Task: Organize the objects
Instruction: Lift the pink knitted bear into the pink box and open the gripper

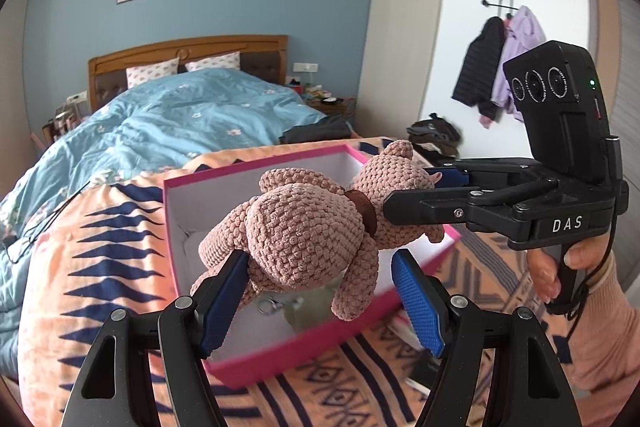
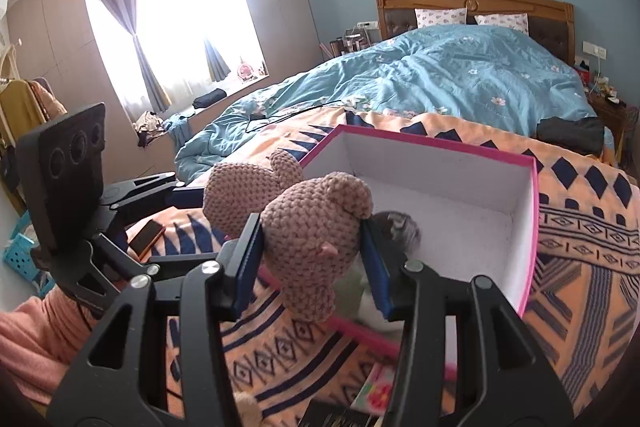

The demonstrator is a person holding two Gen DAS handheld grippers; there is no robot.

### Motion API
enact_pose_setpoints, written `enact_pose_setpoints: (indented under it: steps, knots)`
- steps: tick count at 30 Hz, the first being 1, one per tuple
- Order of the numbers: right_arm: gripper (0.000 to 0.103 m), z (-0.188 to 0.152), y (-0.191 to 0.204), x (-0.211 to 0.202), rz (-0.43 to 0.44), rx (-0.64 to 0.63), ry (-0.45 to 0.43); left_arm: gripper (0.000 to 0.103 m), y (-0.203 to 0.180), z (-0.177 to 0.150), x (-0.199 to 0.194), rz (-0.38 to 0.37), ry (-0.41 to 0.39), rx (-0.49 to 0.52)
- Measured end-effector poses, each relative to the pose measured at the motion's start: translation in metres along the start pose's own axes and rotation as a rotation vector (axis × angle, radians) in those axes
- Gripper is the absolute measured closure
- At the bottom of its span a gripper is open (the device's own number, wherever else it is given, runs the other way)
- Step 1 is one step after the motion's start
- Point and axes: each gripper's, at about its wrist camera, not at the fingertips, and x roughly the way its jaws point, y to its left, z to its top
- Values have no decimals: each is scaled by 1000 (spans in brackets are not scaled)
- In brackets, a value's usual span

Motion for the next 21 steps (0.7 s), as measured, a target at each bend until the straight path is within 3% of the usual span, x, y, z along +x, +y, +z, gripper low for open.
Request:
enact_pose_setpoints:
  steps: [7, 12, 14, 21]
  knots:
    - [53, 21, -27, 44, -28, 8, 73, 28, 29, 17, 39, 1, 50, -55]
    - [55, 26, -44, 80, -32, 50, 139, 28, 42, 19, 68, 43, 97, -78]
    - [56, 28, -49, 87, -6, 84, 145, 28, 47, 18, 74, 48, 107, -92]
    - [56, 49, -61, 87, 25, 165, 46, 28, 52, 20, 69, 91, 84, -76]
